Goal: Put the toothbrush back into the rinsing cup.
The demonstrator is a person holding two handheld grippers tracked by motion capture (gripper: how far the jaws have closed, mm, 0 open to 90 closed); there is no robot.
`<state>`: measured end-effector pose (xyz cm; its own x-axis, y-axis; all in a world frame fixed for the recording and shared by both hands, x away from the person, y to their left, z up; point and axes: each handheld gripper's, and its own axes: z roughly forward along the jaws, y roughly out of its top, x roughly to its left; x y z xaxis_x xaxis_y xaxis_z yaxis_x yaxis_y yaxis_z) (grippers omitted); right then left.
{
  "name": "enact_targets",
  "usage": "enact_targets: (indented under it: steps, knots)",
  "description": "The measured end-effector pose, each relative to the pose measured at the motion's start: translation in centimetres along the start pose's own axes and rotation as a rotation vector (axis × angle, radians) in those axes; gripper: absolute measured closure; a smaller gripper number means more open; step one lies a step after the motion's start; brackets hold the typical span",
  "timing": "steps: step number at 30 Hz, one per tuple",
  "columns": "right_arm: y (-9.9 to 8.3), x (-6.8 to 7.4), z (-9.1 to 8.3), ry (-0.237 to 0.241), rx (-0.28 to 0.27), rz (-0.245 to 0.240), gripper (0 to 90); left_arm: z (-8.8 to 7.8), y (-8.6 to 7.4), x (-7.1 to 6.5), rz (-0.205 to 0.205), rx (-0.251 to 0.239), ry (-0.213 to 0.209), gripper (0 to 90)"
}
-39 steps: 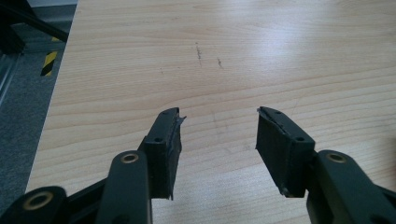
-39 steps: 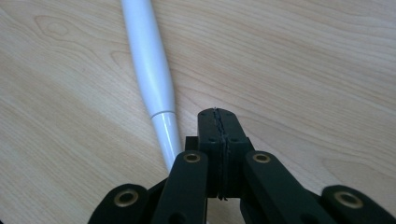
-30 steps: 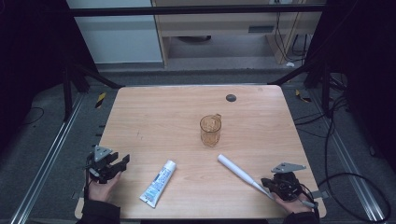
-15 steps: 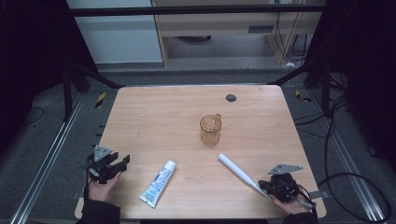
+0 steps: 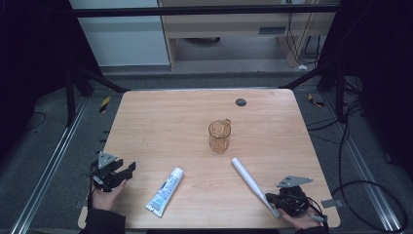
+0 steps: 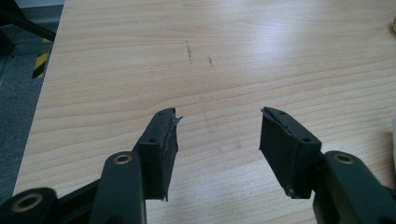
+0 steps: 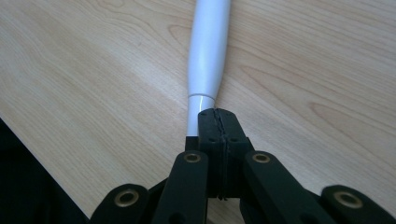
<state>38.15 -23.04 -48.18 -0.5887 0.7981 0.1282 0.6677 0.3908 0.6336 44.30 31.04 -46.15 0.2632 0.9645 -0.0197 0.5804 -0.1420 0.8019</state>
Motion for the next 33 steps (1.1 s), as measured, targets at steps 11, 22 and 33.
enact_targets:
  steps: [11,22,33]
  knots:
    - [0.1,0.8,0.4,0.039,0.000,-0.011,89.9,0.0,0.0,0.0,-0.003,0.002,-0.002,45.2]
    - [0.4,1.6,1.1,0.081,-0.007,-0.029,89.7,0.0,0.0,0.0,-0.001,0.006,-0.001,44.8]
    - [1.0,2.4,1.8,0.119,-0.010,-0.049,89.7,0.1,0.0,-0.1,-0.004,0.008,-0.002,43.9]
